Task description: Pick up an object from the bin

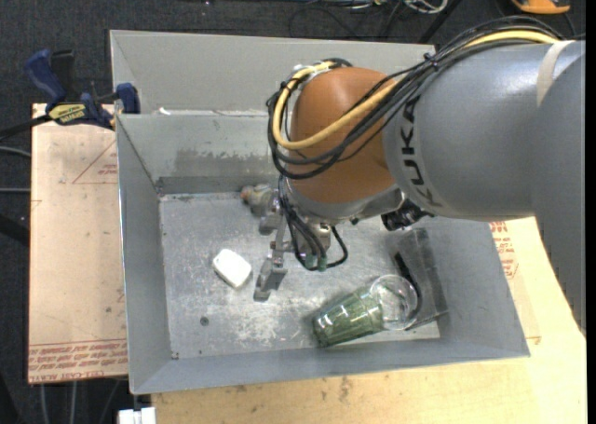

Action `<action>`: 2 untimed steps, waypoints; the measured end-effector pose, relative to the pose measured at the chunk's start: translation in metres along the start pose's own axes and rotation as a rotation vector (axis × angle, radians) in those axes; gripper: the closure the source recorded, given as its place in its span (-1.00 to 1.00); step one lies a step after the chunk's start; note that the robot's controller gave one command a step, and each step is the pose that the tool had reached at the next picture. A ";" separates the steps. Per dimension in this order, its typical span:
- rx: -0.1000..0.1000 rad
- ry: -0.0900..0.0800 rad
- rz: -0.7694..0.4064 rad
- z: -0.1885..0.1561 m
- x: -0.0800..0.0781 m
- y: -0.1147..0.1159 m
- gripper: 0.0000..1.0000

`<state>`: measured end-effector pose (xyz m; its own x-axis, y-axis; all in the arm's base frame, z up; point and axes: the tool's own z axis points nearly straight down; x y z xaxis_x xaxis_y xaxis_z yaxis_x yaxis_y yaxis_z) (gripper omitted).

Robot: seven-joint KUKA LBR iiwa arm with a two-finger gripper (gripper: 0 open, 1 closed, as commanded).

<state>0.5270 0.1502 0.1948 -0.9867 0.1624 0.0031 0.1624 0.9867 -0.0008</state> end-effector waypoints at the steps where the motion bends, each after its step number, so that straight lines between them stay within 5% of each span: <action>1: -0.008 -0.018 -0.033 0.011 -0.026 0.012 -1.00; 2: -0.003 -0.007 -0.095 0.077 -0.031 0.009 -1.00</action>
Offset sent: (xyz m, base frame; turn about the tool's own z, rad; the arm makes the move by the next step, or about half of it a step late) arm 0.0343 -0.0003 -0.1065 -0.1254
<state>0.5591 0.1537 0.1177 -0.9977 0.0682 -0.0043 0.0682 0.9977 0.0021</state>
